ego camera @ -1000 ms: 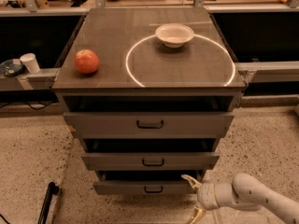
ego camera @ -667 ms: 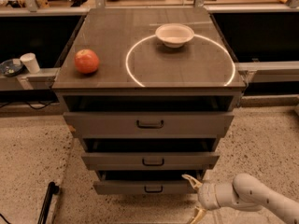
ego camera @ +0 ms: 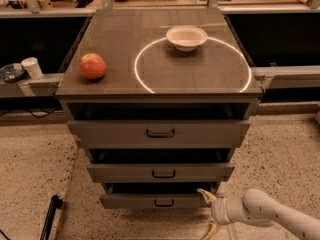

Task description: Open bottom drawer

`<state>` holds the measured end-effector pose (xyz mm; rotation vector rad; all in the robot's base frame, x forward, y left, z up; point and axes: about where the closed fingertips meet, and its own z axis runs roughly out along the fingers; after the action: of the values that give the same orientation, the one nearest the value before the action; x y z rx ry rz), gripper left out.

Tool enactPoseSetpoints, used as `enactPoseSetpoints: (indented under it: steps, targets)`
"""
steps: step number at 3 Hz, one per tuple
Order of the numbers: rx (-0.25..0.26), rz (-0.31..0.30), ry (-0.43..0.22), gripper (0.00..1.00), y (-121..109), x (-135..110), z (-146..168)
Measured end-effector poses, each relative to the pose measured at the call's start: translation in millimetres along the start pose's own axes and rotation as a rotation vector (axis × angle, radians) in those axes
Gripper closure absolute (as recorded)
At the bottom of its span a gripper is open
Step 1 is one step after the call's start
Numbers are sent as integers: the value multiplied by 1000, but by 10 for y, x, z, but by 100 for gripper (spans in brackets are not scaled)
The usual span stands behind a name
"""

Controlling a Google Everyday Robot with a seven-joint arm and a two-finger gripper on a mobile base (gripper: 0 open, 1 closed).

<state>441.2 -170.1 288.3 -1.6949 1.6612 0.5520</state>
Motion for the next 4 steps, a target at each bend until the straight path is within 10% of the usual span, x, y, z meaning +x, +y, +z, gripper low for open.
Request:
enactPoseSetpoints:
  steps: [4]
  targets:
    - [-4,-101,154,0,-247,1001,449]
